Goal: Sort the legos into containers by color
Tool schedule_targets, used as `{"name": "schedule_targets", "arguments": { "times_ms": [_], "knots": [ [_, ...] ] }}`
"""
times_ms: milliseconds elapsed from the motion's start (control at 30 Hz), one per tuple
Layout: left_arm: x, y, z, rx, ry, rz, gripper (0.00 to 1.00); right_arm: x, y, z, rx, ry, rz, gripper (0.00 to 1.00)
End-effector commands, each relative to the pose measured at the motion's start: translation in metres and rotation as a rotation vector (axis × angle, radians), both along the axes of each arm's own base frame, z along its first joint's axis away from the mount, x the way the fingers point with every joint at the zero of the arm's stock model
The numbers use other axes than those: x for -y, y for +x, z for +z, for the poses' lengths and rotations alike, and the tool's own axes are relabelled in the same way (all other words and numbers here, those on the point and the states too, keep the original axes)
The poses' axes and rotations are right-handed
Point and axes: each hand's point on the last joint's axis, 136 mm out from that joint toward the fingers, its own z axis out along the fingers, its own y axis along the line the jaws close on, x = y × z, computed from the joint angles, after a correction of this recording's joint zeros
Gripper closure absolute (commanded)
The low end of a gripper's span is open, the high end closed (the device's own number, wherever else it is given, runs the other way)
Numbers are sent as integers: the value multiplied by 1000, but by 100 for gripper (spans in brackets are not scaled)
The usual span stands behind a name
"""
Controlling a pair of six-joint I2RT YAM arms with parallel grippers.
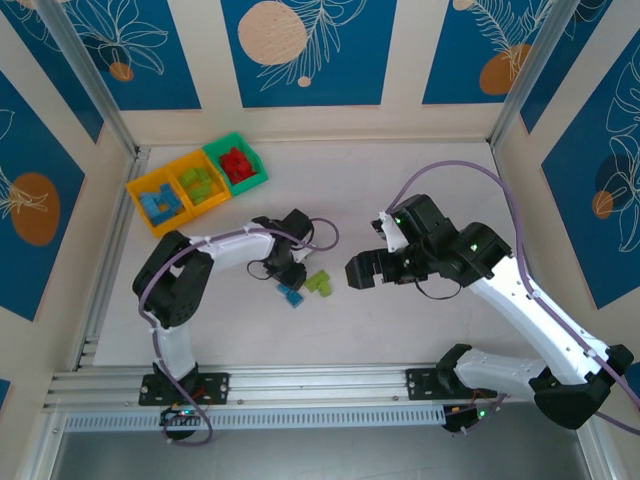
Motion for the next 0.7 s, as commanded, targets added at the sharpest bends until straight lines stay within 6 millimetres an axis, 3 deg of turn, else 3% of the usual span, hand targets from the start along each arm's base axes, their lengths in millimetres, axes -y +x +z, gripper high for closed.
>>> {"name": "schedule_targets", "arguments": {
  "times_ms": [0,133,267,333,467,667],
  "knots": [
    [-1,5,-3,27,-40,41,73,-4,10,7,45,12,-26,1],
    [-5,28,29,79,-180,151,75,-9,33,24,142,68,-92,0],
    [-39,67,67,147,-285,324,76,-19,52,45,211,159,-123,0],
    [-68,91,91,216,-293,415,76,-26,59,54,237,198,-116,0],
    [-150,138,125,347,-234,653,76,-46,75,67,277,259,-80,0],
    [-233,193,144,447,-210,872,78,-69,98,75,313,290,-49,0]
  ]
}}
